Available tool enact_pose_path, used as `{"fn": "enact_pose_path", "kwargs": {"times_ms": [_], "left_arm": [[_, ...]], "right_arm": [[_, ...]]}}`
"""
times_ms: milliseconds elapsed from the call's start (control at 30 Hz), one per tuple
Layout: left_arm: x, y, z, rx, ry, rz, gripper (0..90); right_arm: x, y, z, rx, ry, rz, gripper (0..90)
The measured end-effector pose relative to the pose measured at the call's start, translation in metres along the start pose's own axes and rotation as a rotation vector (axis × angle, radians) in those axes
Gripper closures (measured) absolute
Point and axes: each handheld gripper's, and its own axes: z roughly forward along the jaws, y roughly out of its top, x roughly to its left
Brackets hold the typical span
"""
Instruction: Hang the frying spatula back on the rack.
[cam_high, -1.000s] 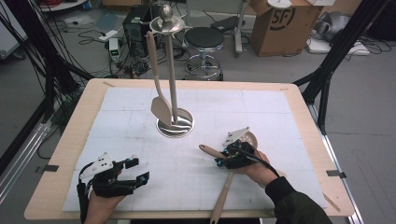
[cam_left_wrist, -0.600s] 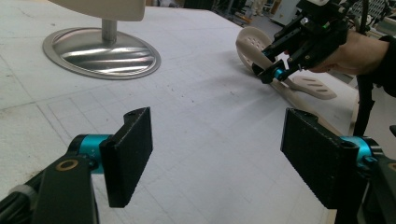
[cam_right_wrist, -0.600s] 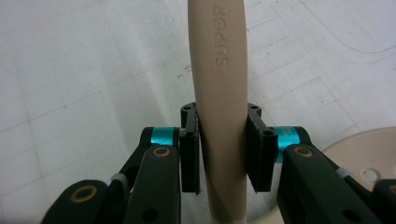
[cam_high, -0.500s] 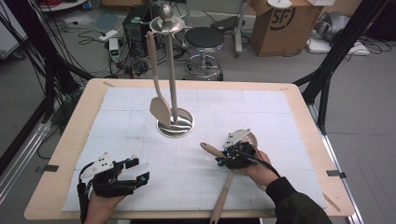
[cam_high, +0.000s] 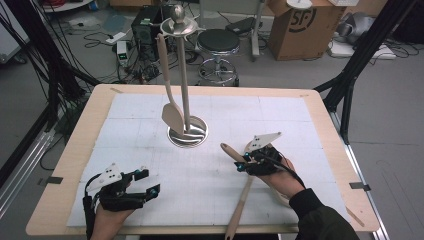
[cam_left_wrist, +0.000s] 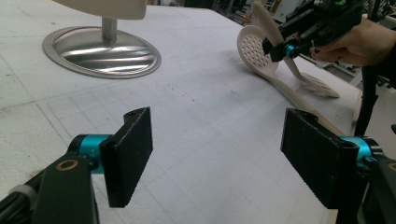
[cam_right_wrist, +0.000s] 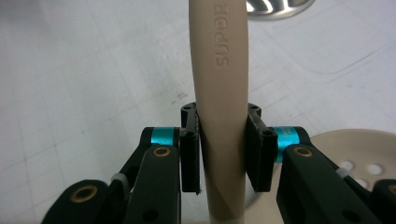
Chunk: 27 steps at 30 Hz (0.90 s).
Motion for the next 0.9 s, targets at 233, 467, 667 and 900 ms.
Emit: {"fn": "enact_pose_path", "kwargs": {"times_ms": [233,467,667,900], "left_arm": [[0.0,0.0,0.001,0.003,-0.002,-0.001,25.7],[0.0,0.0,0.0,0.0,0.001,0.0,25.7],[0.0,0.0,0.0,-0.003,-0.002,0.0,25.7],[0.0,0.001,0.0,-0.005,-0.001,0.004,25.7]], "right_arm": [[-0.002,0.005,-0.016,-0.051,-0.015,0.014,71.3],[0.002,0.017,-0.027,-0.116,-0.02,0.006,71.3],[0.003,0.023,-0.035,-0.166,-0.011,0.013,71.3],[0.001,0.03,-0.051,-0.266,-0.007,0.054,71.3]]}}
